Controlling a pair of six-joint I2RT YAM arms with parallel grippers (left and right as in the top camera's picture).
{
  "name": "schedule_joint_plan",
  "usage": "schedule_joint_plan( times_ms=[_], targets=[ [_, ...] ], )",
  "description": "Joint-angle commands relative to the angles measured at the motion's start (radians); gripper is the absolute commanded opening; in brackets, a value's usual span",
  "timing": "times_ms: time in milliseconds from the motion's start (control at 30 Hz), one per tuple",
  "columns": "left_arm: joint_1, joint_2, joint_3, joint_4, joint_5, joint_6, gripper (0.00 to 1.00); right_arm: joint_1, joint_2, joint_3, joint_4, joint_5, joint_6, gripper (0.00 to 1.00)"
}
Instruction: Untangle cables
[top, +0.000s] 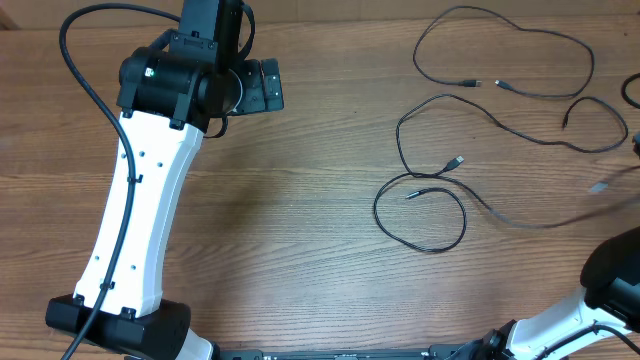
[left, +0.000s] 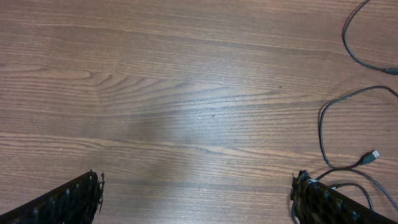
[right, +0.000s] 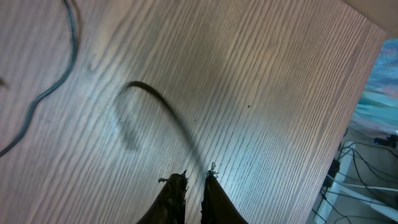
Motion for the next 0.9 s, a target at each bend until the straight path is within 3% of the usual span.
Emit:
schedule_joint_plan(
  times_ms=[0, 200, 233, 267, 400, 567, 867],
  targets=[
    [0.003, 0.008, 0.012, -0.003, -0.009, -0.017, 1.00, -0.008, -0.027, -0.046, 0.025, 0.016, 0.004, 0.10],
    [0.003, 0.008, 0.012, 0.000, -0.009, -0.017, 0.99, -0.007, -0.027, -0.091, 0.048, -0.001, 0.009, 0.12],
    [0.003, 0.008, 0.012, 0.002, -0.009, -0.017, 1.00, -0.007, -0.027, -0.095, 0.050, -0.051, 0.011, 0.23],
    [0.003, 0.008, 0.012, 0.002, -0.009, -0.017, 1.00, -0.007, -0.027, -0.095, 0.050, -0.111, 0.011, 0.26],
    [0.003, 0.008, 0.012, 0.009, -0.009, -0.017, 1.00, -0.005, -0.027, -0.095, 0.048, -0.452, -0.026, 0.31],
    [0.003, 0.008, 0.012, 0.010, -0.009, -0.017, 0.99, 0.047, -0.027, -0.095, 0.034, -0.779, -0.231, 0.44],
    [0.003, 0.009, 0.012, 0.014, -0.010, -0.017, 1.00, 0.298, -0.027, -0.095, -0.039, -0.793, -0.327, 0.50]
  ],
)
